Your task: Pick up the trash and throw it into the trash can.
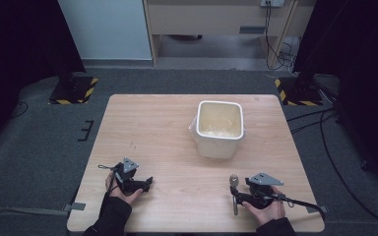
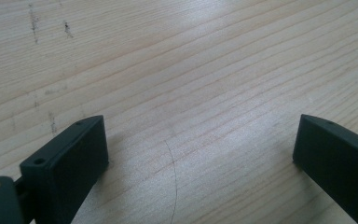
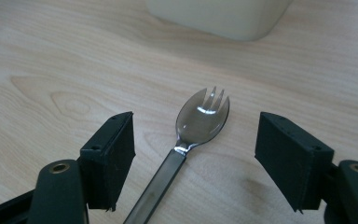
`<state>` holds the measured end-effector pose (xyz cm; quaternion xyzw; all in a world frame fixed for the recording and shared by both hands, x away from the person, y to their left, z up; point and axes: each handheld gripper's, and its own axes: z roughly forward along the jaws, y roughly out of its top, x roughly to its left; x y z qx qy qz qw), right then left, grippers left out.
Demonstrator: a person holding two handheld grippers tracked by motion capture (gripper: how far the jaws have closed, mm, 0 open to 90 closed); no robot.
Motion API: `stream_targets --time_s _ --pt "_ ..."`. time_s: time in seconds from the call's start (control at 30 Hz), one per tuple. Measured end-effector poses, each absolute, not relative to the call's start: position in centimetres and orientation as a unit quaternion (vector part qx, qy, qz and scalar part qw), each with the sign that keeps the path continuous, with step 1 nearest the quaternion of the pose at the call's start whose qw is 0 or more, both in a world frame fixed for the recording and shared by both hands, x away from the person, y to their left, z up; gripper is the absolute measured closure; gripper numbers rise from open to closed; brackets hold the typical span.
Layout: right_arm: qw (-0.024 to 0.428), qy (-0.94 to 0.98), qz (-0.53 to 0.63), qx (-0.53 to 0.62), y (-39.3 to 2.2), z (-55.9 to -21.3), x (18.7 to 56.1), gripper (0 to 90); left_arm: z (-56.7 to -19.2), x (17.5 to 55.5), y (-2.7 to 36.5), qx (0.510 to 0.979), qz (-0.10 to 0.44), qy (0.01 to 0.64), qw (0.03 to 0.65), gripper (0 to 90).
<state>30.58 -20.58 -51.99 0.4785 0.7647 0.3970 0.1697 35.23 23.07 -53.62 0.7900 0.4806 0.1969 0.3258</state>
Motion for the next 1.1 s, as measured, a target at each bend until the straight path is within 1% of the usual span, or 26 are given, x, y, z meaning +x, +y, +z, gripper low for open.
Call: stream_targets --time_s 0.3,0.47,0.5,0.53,0.57,0.73,0.97,1.07,1.1 --pt "0.160 0.779 0.375 0.476 -20.0 -53.0 30.4 32.1 -53.6 35.2 23.1 0.790 0.197 0.481 0.326 2.1" --pt "0.172 0.782 0.367 0.473 -19.9 -53.2 30.4 35.3 -53.6 35.2 23.1 0.790 0.197 0.481 0.326 2.1" --pt "0.180 0.783 0.364 0.472 -19.9 -53.2 30.4 38.6 -53.6 35.2 23.1 0.790 0.197 0.481 0.326 2.1" --pt "0.180 0.783 0.364 0.472 -19.9 -53.2 30.4 38.6 -53.6 35.2 23.1 0.790 0.197 0.481 0.326 2.1" --pt "0.183 0.783 0.363 0.470 -19.9 -53.2 30.4 40.5 -53.6 35.2 23.1 0.790 0.197 0.481 0.326 2.1" --pt "0.200 0.788 0.350 0.464 -20.2 -53.2 30.4 52.6 -53.6 35.2 23.1 0.790 0.197 0.481 0.326 2.1" --pt "0.192 0.798 0.343 0.456 -20.5 -52.9 30.5 73.6 -53.6 35.2 23.1 0.790 0.197 0.481 0.326 2.1" --pt "0.188 0.802 0.341 0.453 -20.6 -52.8 30.6 79.0 -53.6 35.2 23.1 0.790 0.197 0.481 0.326 2.1" --pt "0.185 0.802 0.341 0.454 -20.6 -52.8 30.6 79.3 -53.6 35.2 23.1 0.790 0.197 0.481 0.326 2.1"
